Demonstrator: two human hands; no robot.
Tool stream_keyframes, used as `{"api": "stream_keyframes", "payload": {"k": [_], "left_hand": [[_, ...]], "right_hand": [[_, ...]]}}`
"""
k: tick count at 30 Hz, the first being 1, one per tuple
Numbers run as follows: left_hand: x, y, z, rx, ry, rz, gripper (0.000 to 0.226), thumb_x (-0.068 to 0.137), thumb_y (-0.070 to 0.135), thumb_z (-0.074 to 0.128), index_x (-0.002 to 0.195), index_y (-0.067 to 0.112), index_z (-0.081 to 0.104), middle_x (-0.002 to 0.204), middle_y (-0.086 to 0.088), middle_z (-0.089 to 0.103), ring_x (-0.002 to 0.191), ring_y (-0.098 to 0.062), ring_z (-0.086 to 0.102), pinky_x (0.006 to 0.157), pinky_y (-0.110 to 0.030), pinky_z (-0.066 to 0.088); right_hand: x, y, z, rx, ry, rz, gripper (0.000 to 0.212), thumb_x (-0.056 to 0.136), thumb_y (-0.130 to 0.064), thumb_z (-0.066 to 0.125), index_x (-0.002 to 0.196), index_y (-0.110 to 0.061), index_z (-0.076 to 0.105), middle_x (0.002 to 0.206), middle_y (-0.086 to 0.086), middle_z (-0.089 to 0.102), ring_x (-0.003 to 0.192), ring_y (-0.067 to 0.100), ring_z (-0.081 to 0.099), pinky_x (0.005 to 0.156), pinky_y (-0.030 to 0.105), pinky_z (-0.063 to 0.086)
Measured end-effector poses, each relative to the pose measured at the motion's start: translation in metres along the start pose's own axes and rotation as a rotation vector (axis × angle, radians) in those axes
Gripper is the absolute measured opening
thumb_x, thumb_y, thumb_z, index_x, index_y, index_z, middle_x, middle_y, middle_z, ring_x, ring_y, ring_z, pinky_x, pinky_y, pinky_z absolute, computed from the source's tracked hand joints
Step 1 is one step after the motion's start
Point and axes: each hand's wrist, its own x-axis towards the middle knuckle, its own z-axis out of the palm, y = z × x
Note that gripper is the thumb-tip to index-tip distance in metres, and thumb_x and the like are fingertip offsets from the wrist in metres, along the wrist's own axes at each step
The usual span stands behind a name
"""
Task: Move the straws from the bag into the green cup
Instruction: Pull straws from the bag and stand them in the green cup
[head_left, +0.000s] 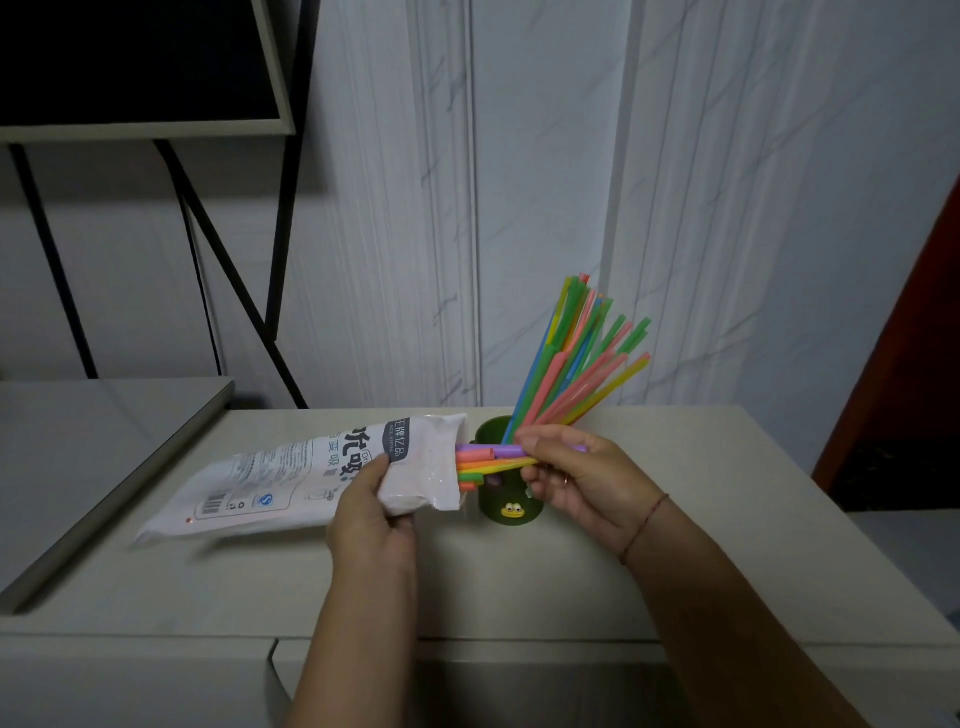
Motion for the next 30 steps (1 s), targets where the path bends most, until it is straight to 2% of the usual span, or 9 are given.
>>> {"api": "stream_keyframes", "payload": {"k": [4, 10, 13, 16, 18, 20, 23, 27, 30], "left_hand": [[-0.001, -0.001, 0.000, 0.007, 0.019, -0.011, 0.031, 0.085, -0.009, 0.057, 0.108, 0.013, 0.053, 0.103, -0.006, 0.066, 0.085, -0.017, 0.065, 0.090, -0.041, 0.053], [0.002, -0.005, 0.001, -0.002, 0.029, -0.019, 0.034, 0.085, -0.009, 0.057, 0.112, 0.012, 0.056, 0.106, -0.006, 0.065, 0.082, -0.016, 0.064, 0.085, -0.040, 0.054], [0.003, -0.004, 0.000, -0.013, 0.024, -0.041, 0.022, 0.086, -0.009, 0.056, 0.094, 0.012, 0.057, 0.106, -0.007, 0.065, 0.080, -0.016, 0.064, 0.079, -0.037, 0.055], [0.009, 0.000, -0.003, -0.031, 0.022, -0.023, 0.033, 0.085, -0.009, 0.056, 0.112, 0.010, 0.058, 0.115, -0.006, 0.065, 0.082, -0.016, 0.065, 0.069, -0.034, 0.060], [0.015, 0.003, -0.005, -0.054, 0.016, -0.011, 0.047, 0.085, -0.009, 0.057, 0.128, 0.008, 0.053, 0.124, -0.007, 0.064, 0.088, -0.018, 0.066, 0.087, -0.044, 0.056], [0.017, 0.005, -0.006, -0.057, 0.016, -0.003, 0.050, 0.085, -0.008, 0.057, 0.131, 0.009, 0.051, 0.125, -0.008, 0.064, 0.088, -0.018, 0.066, 0.089, -0.047, 0.055], [0.015, 0.004, -0.005, -0.053, 0.025, 0.001, 0.047, 0.085, -0.008, 0.056, 0.128, 0.009, 0.053, 0.123, -0.005, 0.064, 0.084, -0.016, 0.066, 0.080, -0.039, 0.058], [0.015, -0.001, -0.006, -0.030, 0.012, -0.004, 0.029, 0.082, -0.009, 0.059, 0.103, 0.011, 0.060, 0.126, -0.007, 0.064, 0.103, -0.023, 0.066, 0.096, -0.052, 0.050], [0.008, -0.005, -0.001, -0.018, 0.036, 0.006, 0.023, 0.083, -0.009, 0.057, 0.089, 0.013, 0.058, 0.125, -0.008, 0.064, 0.088, -0.018, 0.065, 0.090, -0.042, 0.052]], "right_hand": [[0.002, 0.003, 0.007, 0.214, -0.015, 0.008, 0.006, 0.087, -0.004, 0.058, 0.089, -0.004, 0.064, 0.060, 0.004, 0.064, 0.050, 0.008, 0.060, 0.048, 0.018, 0.051], [0.003, 0.018, 0.022, 0.195, 0.003, -0.052, 0.013, 0.086, 0.006, 0.055, 0.086, -0.003, 0.065, 0.059, 0.004, 0.062, 0.049, 0.007, 0.057, 0.051, 0.016, 0.050], [0.004, 0.015, 0.020, 0.181, 0.068, -0.076, 0.014, 0.086, 0.006, 0.055, 0.081, -0.002, 0.065, 0.059, 0.006, 0.061, 0.049, 0.008, 0.055, 0.049, 0.016, 0.050], [0.004, 0.004, 0.010, 0.175, 0.132, -0.095, 0.013, 0.087, 0.005, 0.054, 0.080, 0.001, 0.064, 0.054, 0.005, 0.055, 0.044, 0.006, 0.052, 0.044, 0.014, 0.045], [0.003, -0.004, 0.001, 0.173, 0.161, -0.108, 0.012, 0.087, 0.005, 0.053, 0.081, 0.003, 0.063, 0.053, 0.006, 0.053, 0.040, 0.004, 0.050, 0.041, 0.013, 0.042], [0.002, -0.011, -0.008, 0.167, 0.161, -0.120, 0.011, 0.087, 0.004, 0.053, 0.083, 0.003, 0.063, 0.061, 0.009, 0.051, 0.041, 0.004, 0.050, 0.041, 0.013, 0.042], [0.001, -0.014, -0.010, 0.205, 0.127, -0.119, 0.013, 0.088, 0.002, 0.053, 0.083, 0.002, 0.064, 0.063, 0.008, 0.051, 0.044, 0.005, 0.049, 0.042, 0.013, 0.043], [0.003, -0.005, 0.002, 0.299, 0.072, -0.108, 0.007, 0.088, 0.000, 0.054, 0.088, 0.002, 0.061, 0.060, 0.004, 0.057, 0.044, 0.005, 0.049, 0.042, 0.013, 0.042], [0.004, 0.005, 0.011, 0.283, 0.059, -0.109, 0.007, 0.087, 0.001, 0.056, 0.088, -0.001, 0.062, 0.065, 0.005, 0.055, 0.047, 0.005, 0.049, 0.043, 0.014, 0.043]]}}
